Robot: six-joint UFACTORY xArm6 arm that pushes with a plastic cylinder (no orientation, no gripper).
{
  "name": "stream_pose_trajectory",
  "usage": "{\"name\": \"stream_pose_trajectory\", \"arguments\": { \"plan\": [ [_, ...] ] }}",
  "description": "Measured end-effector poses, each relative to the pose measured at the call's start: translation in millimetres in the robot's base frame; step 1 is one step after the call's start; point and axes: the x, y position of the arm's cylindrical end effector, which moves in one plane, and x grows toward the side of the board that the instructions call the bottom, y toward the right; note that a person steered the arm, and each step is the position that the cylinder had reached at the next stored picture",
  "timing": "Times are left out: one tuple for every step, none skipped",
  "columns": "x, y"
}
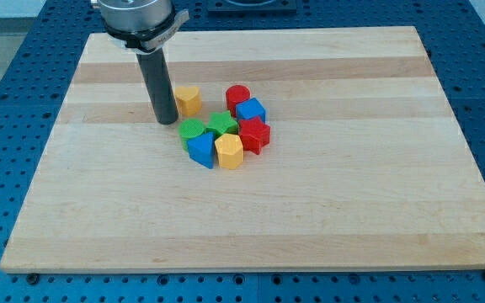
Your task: Move the yellow heart left to the red circle
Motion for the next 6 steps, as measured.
{"name": "stream_pose_trajectory", "arguments": {
  "plan": [
    [-2,-29],
    [-58,-25],
    [-64,-25],
    [-63,-9],
    [-55,-8],
    [-39,8]
  ]
}}
